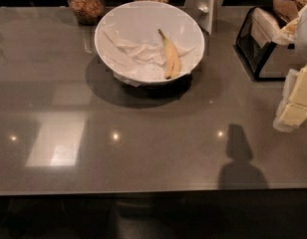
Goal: Pick banana from white bowl
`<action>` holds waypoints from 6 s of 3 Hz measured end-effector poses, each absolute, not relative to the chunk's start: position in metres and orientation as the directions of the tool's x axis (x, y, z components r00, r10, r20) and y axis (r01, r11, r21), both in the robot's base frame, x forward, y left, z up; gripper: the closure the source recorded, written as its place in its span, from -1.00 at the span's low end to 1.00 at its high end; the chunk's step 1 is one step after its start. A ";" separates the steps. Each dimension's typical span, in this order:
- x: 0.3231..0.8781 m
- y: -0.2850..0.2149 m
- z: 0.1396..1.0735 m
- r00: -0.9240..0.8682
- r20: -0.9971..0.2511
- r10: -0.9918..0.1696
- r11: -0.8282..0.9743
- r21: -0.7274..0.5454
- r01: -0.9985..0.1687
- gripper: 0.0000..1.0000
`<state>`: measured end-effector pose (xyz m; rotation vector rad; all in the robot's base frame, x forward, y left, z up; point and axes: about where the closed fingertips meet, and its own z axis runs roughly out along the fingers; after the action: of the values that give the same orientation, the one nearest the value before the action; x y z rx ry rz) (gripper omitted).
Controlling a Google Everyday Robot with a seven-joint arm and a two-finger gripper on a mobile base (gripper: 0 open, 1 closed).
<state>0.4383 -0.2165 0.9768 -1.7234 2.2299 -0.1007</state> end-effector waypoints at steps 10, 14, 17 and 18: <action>0.558 -0.054 0.987 0.763 0.185 -0.619 -0.740 -0.464 -0.487 -1.00; 0.610 -0.016 0.948 0.865 0.322 -0.385 -0.878 -0.417 -0.236 -1.00; 0.641 0.000 0.947 0.862 0.468 -0.197 -0.961 -0.265 -0.076 -0.92; 0.654 0.001 0.936 0.863 0.487 -0.133 -0.980 -0.194 -0.041 -0.54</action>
Offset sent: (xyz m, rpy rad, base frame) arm 0.0487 0.0441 0.0118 -0.0302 -0.2217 0.2489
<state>0.6541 0.0008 0.9362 -2.8595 0.1343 -0.7664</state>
